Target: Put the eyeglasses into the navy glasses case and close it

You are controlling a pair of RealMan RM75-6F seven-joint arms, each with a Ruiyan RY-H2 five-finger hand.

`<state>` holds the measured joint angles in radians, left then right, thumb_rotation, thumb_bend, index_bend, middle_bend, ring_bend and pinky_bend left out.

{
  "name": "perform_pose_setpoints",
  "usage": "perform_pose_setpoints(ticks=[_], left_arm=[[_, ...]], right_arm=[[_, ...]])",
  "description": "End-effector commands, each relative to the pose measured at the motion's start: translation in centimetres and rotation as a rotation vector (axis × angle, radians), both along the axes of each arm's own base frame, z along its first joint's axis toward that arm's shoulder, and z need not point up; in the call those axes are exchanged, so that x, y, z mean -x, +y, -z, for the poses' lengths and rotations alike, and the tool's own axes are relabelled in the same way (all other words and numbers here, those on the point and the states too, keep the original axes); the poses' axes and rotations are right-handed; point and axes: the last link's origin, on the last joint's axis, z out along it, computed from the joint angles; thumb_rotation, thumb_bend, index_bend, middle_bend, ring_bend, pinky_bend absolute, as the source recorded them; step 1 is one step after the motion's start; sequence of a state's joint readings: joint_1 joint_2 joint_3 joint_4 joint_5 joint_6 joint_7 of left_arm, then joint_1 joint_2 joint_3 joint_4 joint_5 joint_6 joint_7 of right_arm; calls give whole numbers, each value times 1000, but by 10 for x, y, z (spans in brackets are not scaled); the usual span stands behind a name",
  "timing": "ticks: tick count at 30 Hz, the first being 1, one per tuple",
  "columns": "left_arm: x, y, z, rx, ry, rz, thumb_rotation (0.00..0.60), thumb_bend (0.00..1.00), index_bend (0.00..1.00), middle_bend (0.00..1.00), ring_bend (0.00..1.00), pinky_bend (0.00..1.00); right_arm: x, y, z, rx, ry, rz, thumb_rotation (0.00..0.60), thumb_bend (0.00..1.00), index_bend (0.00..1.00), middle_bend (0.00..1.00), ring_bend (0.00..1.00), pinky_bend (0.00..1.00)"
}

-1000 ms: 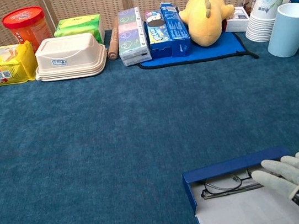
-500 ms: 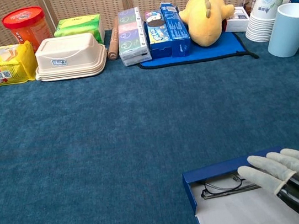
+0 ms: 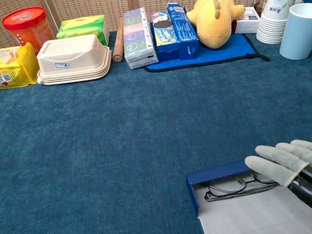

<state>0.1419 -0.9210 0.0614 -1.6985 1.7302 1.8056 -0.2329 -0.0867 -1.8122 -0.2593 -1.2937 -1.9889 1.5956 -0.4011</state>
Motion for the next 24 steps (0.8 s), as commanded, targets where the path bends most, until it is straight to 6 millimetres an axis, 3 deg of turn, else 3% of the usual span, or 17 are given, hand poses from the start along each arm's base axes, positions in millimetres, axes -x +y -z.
perform_pose_setpoints(ticks=[1, 15, 19, 24], left_arm=[[1, -1, 0, 0, -2, -5, 600, 282, 79, 60, 34, 0], [9, -3, 3, 0, -10, -28, 600, 283, 79, 60, 34, 0], [11, -3, 3, 0, -11, -32, 600, 283, 79, 60, 34, 0], [13, -2, 4, 4, -9, -39, 600, 282, 78, 60, 34, 0]], right_arm=[[-2, -3, -1, 12, -6, -1, 599, 131, 0, 0, 0, 42], [-12, -34, -10, 39, -2, -15, 600, 127, 21, 24, 0, 44], [-14, -37, -7, 24, 5, -15, 600, 132, 213, 73, 0, 46], [-15, -37, -5, 2, 14, -19, 600, 221, 407, 142, 10, 54]])
